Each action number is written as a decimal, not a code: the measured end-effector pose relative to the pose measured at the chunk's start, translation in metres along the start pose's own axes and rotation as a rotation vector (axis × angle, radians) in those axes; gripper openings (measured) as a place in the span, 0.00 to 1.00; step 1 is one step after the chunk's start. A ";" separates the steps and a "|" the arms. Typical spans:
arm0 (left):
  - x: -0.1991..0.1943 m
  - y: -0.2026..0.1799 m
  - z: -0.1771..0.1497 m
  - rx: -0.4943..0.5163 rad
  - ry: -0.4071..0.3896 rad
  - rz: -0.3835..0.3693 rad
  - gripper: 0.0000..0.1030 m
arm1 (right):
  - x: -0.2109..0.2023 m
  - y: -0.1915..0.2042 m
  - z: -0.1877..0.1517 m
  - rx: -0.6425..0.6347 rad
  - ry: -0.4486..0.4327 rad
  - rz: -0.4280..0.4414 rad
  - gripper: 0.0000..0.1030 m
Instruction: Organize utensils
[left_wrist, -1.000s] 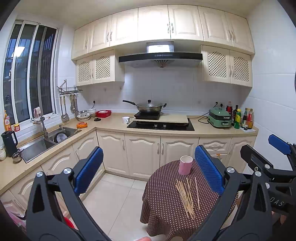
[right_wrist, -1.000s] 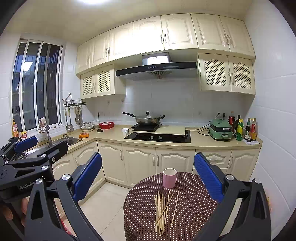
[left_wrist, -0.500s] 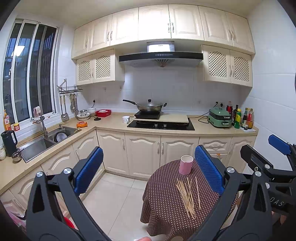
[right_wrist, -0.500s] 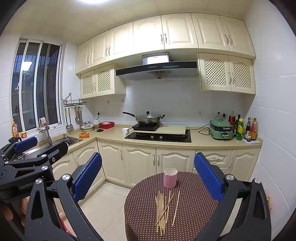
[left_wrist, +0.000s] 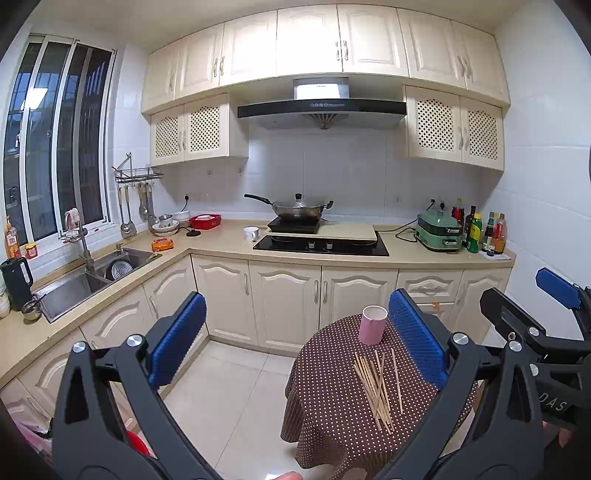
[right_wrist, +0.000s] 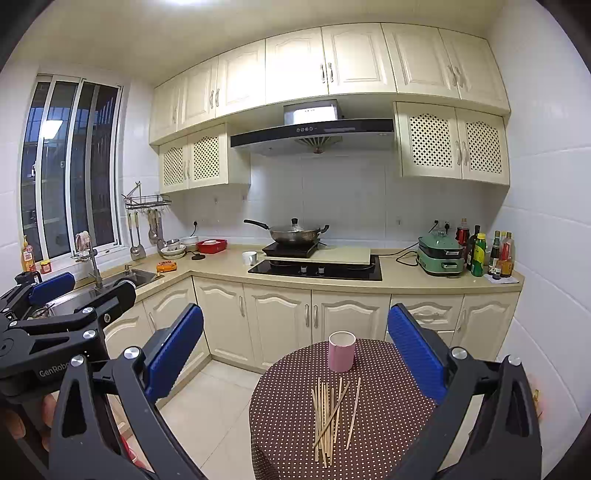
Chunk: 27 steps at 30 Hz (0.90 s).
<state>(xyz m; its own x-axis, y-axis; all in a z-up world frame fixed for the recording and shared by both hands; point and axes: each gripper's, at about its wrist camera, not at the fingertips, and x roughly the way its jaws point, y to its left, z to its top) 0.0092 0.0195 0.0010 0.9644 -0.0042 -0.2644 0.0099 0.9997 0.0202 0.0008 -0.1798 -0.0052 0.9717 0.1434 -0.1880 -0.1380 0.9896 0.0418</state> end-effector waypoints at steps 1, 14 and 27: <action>0.001 0.001 0.000 0.000 0.001 0.000 0.95 | 0.001 0.000 0.000 0.001 0.001 -0.001 0.93; 0.010 0.009 0.000 0.004 0.009 -0.008 0.95 | 0.009 0.009 -0.006 0.013 0.011 -0.010 0.93; 0.034 0.023 -0.003 0.015 0.030 -0.013 0.95 | 0.031 0.018 -0.008 0.028 0.038 -0.001 0.93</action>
<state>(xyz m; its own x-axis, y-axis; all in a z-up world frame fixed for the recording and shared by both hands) 0.0418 0.0420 -0.0102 0.9559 -0.0158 -0.2934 0.0260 0.9992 0.0307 0.0266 -0.1573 -0.0181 0.9636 0.1436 -0.2254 -0.1312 0.9890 0.0687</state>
